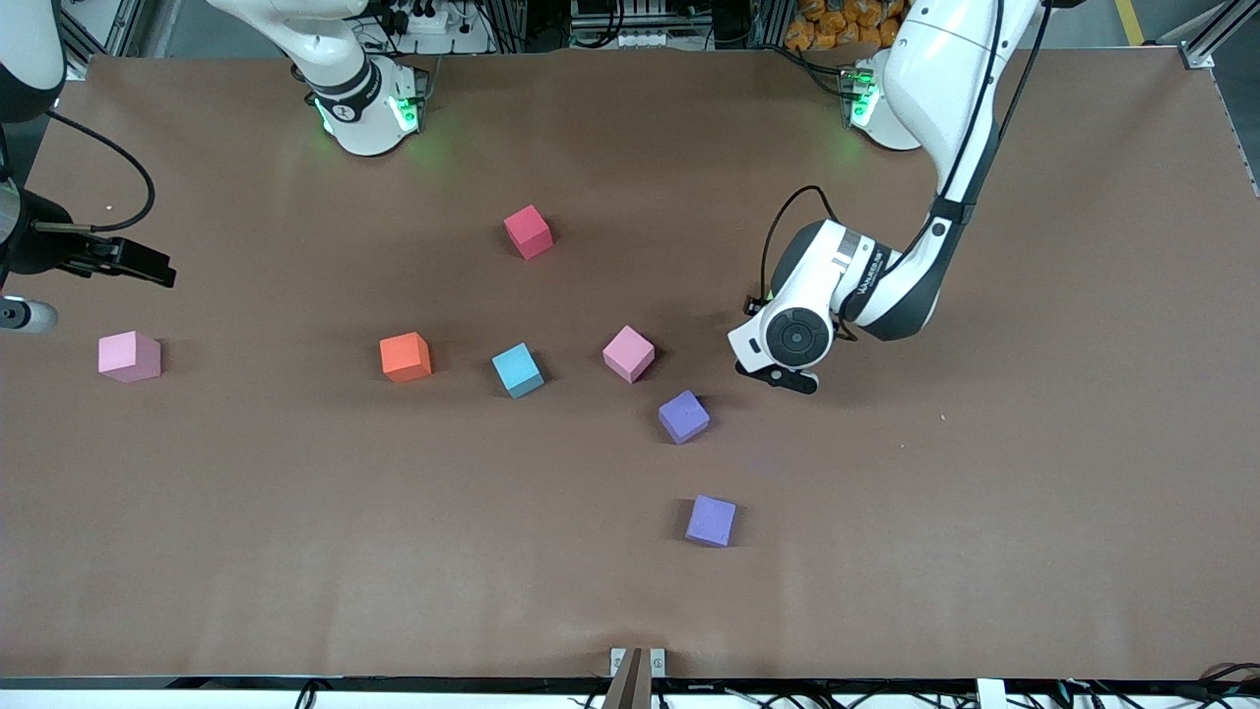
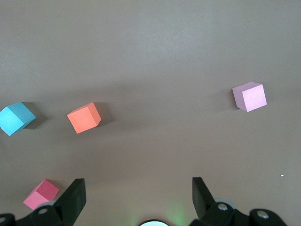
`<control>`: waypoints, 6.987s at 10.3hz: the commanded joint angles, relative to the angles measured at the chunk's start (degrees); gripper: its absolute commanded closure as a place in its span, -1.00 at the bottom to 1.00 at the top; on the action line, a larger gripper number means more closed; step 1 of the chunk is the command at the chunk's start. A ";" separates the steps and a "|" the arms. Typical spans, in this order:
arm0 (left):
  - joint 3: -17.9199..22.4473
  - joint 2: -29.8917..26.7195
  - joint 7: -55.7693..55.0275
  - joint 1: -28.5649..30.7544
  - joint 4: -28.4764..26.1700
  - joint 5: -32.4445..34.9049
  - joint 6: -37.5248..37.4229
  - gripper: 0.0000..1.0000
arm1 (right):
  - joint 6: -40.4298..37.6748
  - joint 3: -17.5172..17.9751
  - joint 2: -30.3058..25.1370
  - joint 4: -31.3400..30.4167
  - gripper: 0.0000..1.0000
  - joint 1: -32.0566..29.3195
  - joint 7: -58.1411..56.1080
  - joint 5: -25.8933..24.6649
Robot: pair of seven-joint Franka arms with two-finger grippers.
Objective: Arrange blocks into number 1
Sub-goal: 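Lower the left gripper and grasp the green cube, then lift the green cube with the left gripper while the right gripper grasps magenta, then place the magenta cube mid-table with the right gripper while the left holds green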
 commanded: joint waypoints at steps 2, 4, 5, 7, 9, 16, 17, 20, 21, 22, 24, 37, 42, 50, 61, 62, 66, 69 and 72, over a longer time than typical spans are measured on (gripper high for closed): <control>0.38 -0.66 -0.21 -1.09 -1.52 -1.25 -0.71 -1.00 | -0.10 0.58 0.04 0.80 -1.00 -0.57 -0.65 0.41; 0.11 -1.01 -0.91 -1.18 -1.51 -1.94 -0.97 -1.00 | 0.16 0.58 0.04 0.80 -1.00 -0.39 -0.65 0.41; -0.15 -0.83 -1.88 -1.18 -1.52 -2.47 -0.97 -1.00 | 0.25 0.58 0.04 0.80 -1.00 -0.48 -0.65 0.41; -0.50 -0.83 -2.24 -1.18 -2.21 -2.48 -0.97 -1.00 | 1.12 0.58 0.04 0.89 -1.00 -0.48 -0.65 0.50; -0.50 -1.18 -1.80 -1.01 -3.53 -2.30 -0.97 -1.00 | 1.39 0.67 0.12 0.89 -1.00 -0.39 -0.56 0.41; -0.77 -0.31 5.85 -1.10 -3.89 0.51 -0.18 -0.86 | 1.30 2.52 3.10 -3.93 -1.00 9.80 -0.73 7.58; -0.77 0.13 6.81 -1.01 -3.89 0.51 0.69 -0.70 | 1.65 2.52 3.29 -6.38 -1.00 10.68 -0.82 11.44; -0.77 0.57 6.82 -1.01 -3.54 0.42 2.45 -0.41 | 9.79 5.92 4.60 -14.99 -1.00 18.93 0.23 12.01; -0.77 0.66 6.73 -1.18 -3.54 0.34 3.24 -0.36 | 15.23 8.64 4.95 -19.46 -1.00 19.90 0.32 12.01; -0.77 0.66 6.73 -1.10 -3.54 0.34 3.51 -0.34 | 21.72 11.28 4.96 -24.64 -1.00 20.35 1.10 11.92; -0.77 0.57 6.12 -0.83 -3.54 0.34 3.51 -0.34 | 29.93 16.73 6.00 -30.73 -1.00 21.49 7.75 11.40; -0.77 -8.22 -16.72 -0.11 -0.37 -10.30 -3.44 -0.34 | 42.00 19.39 13.74 -39.54 -1.00 29.67 15.26 -0.21; -1.03 -5.23 -20.25 -4.52 -0.55 -11.53 1.49 -0.34 | 43.67 19.39 14.98 -40.86 -0.82 30.20 15.26 -1.52; -4.19 -5.05 -23.58 -5.92 0.07 -14.78 3.15 -0.31 | 43.32 22.63 14.98 -37.98 1.00 30.20 31.14 12.70; -3.67 -3.73 -15.42 -4.45 0.15 -10.32 5.97 -0.30 | 49.47 25.54 25.34 -27.16 1.00 36.96 45.05 10.00; -3.58 -3.82 -15.16 -3.83 0.15 -10.12 5.97 -0.30 | 49.47 25.54 25.96 -26.72 1.00 37.23 46.01 8.86; -3.58 -4.00 -14.37 -2.86 0.15 -10.12 5.62 -0.30 | 46.94 25.02 25.61 -26.71 -1.00 36.53 45.85 7.79; -3.58 -4.00 -14.37 -2.94 0.15 -10.03 5.53 -0.29 | 39.04 25.02 18.96 -25.22 -1.00 33.03 46.02 8.14; -3.67 -3.73 -15.60 -4.78 0.15 -10.73 5.53 -0.29 | 30.17 24.93 11.04 -22.42 -1.00 26.09 44.19 8.15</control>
